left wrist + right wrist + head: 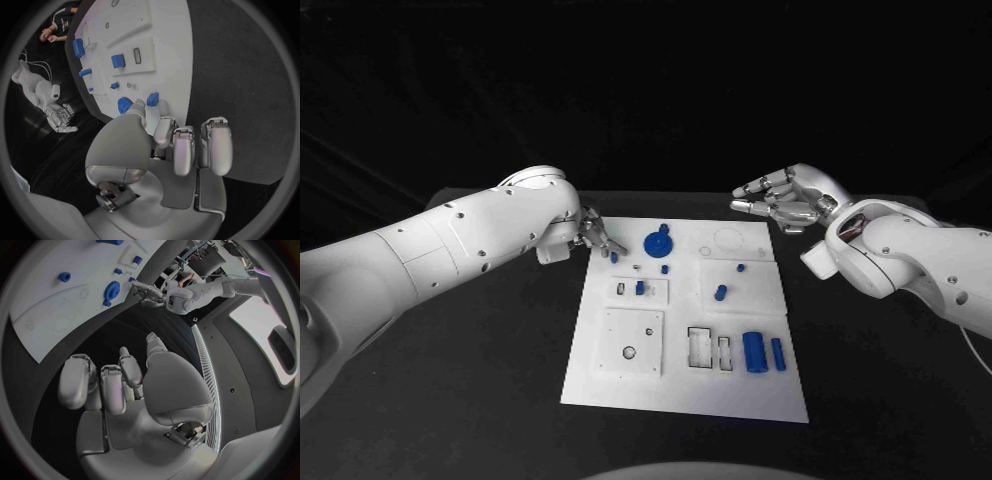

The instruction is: Assemble the parts on the task board

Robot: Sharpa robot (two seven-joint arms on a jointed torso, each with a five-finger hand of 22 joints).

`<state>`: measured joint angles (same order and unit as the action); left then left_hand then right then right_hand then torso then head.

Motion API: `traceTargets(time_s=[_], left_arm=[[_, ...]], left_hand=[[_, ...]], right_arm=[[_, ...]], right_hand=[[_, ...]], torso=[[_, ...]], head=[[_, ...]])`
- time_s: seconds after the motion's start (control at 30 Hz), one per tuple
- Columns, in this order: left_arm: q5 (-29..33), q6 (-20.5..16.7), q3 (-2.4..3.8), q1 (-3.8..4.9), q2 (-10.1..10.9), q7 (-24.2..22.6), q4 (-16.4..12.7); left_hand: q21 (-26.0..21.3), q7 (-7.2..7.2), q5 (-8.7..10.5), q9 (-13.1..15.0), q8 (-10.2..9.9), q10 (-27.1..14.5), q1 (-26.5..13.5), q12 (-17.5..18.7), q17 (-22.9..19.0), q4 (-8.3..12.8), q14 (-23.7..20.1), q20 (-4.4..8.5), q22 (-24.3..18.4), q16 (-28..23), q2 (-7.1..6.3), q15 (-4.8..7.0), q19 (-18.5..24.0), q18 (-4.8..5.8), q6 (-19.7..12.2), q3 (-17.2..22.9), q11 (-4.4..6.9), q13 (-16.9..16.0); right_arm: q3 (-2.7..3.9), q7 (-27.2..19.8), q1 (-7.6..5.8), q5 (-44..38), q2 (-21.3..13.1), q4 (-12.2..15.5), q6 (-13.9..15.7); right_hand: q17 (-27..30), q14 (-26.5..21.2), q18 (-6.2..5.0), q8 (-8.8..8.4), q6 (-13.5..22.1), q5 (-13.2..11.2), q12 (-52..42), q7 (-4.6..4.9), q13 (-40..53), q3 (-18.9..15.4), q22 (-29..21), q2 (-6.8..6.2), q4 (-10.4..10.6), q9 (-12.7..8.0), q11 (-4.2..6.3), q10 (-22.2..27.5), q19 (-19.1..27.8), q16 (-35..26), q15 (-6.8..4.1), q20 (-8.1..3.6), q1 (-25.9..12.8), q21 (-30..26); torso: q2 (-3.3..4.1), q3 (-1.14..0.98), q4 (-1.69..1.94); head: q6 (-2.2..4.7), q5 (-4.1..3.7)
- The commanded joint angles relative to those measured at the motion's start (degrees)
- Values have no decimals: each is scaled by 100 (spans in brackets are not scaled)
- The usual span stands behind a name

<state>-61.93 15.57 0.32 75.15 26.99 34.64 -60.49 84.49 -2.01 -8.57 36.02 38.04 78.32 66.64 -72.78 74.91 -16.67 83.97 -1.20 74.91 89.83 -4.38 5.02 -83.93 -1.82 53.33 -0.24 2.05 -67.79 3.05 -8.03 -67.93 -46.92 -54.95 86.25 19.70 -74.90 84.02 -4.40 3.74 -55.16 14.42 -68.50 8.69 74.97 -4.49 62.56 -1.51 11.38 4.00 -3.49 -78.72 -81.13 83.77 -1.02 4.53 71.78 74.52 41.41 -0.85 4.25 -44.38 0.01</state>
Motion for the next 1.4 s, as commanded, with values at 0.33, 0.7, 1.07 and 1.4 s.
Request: traceTargets(time_s=[0.33,0.7,1.07,1.4], left_arm=[[119,87,2,3,-10,-5,-46],[164,127,1,3,-30,14,-10],[168,202,0,3,-58,18,38],[238,235,-2,3,-71,-20,90]], left_hand=[[24,28,6,42,48,21,149,6,1509,52,603,46,737,17,117,51,-343,2,-24,72,15,7],[-9,25,-9,73,-12,-17,549,46,1509,168,603,52,702,17,317,54,-328,-7,-139,349,16,45],[-22,37,-24,72,-83,-47,837,73,1509,236,603,67,696,17,364,69,-325,-10,-179,773,29,64],[-31,18,-49,109,-167,-73,1062,124,1509,378,603,86,709,17,87,76,-327,-10,-254,2306,30,94]], right_arm=[[0,-13,7,-15,10,-10,-81],[0,-12,7,-15,19,-11,-86],[-1,-10,8,-10,18,-5,-97],[-1,-9,8,0,13,-1,-108]], right_hand=[[-627,386,-87,33,-6,-7,17,-18,84,-37,-8,30,-12,9,-1,53,47,-21,-6,8,-38,-20],[-627,386,-87,33,-6,-7,17,-18,84,-37,-8,30,-12,9,-1,53,47,-21,-6,8,-38,-20],[-627,386,-87,33,-6,-7,17,-18,84,-37,-8,30,-12,9,-1,53,47,-21,-6,8,-38,-20],[-631,387,-87,33,-6,-9,-1,-17,92,-49,-11,46,-11,9,-1,45,46,-21,-6,8,-44,-25]], torso=[[2,-2,3],[5,-1,-4],[3,0,-1],[-2,-2,-3]], head=[[6,8],[-4,15],[-26,10],[-41,15]])
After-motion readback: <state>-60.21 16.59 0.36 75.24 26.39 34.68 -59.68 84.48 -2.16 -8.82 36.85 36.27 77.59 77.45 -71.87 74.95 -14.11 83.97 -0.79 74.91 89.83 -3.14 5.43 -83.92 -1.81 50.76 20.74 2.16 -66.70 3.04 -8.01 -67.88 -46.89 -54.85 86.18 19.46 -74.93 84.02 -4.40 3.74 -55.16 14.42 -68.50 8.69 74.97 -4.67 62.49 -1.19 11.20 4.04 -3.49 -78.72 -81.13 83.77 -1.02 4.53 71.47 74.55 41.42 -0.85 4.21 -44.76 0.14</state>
